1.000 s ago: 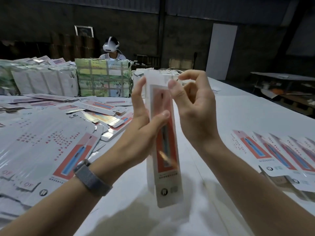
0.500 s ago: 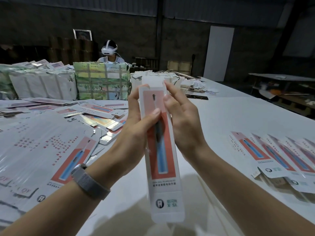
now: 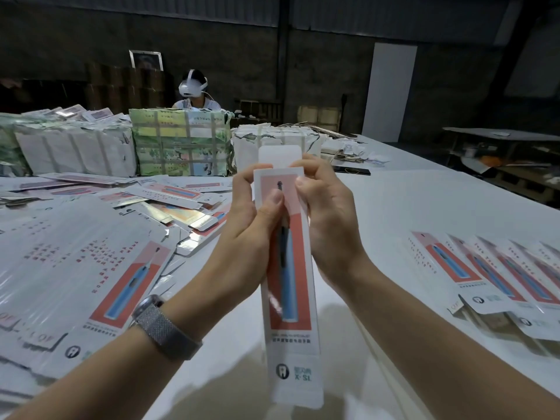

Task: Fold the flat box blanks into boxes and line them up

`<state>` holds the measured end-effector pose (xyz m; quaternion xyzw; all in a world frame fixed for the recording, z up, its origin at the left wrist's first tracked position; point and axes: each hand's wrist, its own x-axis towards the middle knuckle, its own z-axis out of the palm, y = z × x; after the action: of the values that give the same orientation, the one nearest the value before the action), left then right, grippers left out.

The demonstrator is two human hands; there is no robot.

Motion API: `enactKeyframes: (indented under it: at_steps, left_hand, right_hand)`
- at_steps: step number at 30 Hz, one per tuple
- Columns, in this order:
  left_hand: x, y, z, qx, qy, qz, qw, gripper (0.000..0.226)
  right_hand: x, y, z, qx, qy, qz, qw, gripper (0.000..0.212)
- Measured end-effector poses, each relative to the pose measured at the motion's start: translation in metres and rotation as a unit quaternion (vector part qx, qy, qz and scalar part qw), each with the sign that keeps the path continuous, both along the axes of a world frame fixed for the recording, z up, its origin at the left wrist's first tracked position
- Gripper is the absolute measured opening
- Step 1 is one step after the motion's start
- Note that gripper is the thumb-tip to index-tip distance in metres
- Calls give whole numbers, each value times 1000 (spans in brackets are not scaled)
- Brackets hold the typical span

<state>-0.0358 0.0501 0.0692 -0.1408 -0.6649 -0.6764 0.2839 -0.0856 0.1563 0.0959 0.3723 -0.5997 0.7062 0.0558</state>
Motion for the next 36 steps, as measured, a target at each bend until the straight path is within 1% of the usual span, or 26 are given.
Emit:
enactKeyframes:
  at_steps: [3, 6, 9, 13, 15, 17, 19, 21, 24, 28, 31, 36]
  left_hand:
    - [2, 1, 1, -16, -9, 8, 1000, 23]
    - [5, 2, 1, -30, -19, 24, 999, 40]
    - [6, 1, 1, -49, -20, 33, 998, 50]
    - [5, -1, -1, -69, -16, 41, 997, 49]
    - [5, -2, -3, -89, -9, 36, 995, 48]
    - [6, -2, -1, -120, 0, 40, 992, 49]
    - [7, -2, 1, -135, 2, 43, 990, 52]
    - [7, -3, 3, -141, 5, 45, 989, 54]
    - [6, -5, 2, -145, 11, 49, 988, 53]
    - [5, -5, 0, -144, 17, 38, 989, 52]
    - [4, -6, -1, -142, 19, 28, 989, 51]
    - [6, -8, 0, -190, 18, 27, 981, 56]
  right_hand:
    - [-3, 2, -1, -42, -15, 17, 999, 21]
    - [-9, 3, -1, -61, -14, -6, 998, 29]
    - [-11, 3, -2, -52, -21, 3, 998, 25]
    - [-9, 3, 3, -43, -58, 33, 997, 12]
    - [-10, 4, 6, -35, -70, 34, 996, 12]
    - [-10, 5, 8, -31, -89, 66, 993, 17]
    - [-8, 7, 9, -28, -116, 107, 987, 29]
    - [-5, 7, 10, -26, -134, 118, 984, 36]
    - [-5, 7, 11, -22, -124, 84, 988, 28]
    - [-6, 6, 11, -25, -105, 41, 993, 30]
    - [-6, 6, 12, -32, -102, 39, 993, 30]
    - [-5, 10, 17, -32, -83, 57, 994, 33]
